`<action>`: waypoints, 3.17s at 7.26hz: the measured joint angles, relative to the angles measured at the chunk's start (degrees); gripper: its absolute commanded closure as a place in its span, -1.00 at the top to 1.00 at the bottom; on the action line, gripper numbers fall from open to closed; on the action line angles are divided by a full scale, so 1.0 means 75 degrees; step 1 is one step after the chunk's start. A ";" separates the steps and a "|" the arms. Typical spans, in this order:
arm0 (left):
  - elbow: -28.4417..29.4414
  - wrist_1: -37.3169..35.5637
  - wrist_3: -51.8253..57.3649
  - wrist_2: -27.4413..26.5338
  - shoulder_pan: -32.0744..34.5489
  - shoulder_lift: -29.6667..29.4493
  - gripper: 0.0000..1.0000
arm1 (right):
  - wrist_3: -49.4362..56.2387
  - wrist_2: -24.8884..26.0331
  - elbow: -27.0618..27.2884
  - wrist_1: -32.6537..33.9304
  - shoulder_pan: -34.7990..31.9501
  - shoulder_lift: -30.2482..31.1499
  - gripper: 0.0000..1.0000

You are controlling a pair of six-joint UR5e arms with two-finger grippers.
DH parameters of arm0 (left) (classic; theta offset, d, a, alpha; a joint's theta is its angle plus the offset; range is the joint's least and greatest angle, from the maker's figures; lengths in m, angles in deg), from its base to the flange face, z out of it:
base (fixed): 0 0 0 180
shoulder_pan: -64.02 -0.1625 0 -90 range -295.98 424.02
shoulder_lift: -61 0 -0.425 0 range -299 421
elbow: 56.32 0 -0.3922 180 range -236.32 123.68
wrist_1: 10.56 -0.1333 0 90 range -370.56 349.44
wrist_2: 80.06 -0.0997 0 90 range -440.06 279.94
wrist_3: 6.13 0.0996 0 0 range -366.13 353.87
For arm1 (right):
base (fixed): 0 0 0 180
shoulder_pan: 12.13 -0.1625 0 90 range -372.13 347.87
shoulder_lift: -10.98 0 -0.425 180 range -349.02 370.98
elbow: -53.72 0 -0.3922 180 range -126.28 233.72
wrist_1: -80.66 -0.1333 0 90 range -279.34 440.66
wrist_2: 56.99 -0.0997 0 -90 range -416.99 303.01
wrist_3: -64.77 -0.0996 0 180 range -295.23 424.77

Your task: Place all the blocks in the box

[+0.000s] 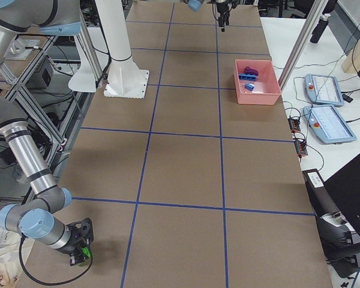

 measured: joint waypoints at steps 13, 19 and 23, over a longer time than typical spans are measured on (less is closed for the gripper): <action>-0.1172 -0.0120 0.0662 0.0269 0.0143 0.1610 1.00 | -0.4294 -0.0436 0.3541 0.7186 0.0980 -0.5077 -1.00; -0.1337 -0.1661 0.3919 0.1789 0.2571 0.2274 1.00 | -1.0238 -0.0454 0.2986 0.7254 0.4832 -0.9049 -1.00; -0.1267 -0.2175 0.4226 0.1793 0.2866 0.2416 1.00 | -1.2327 0.0591 -0.0117 0.7196 0.6494 -1.2625 -1.00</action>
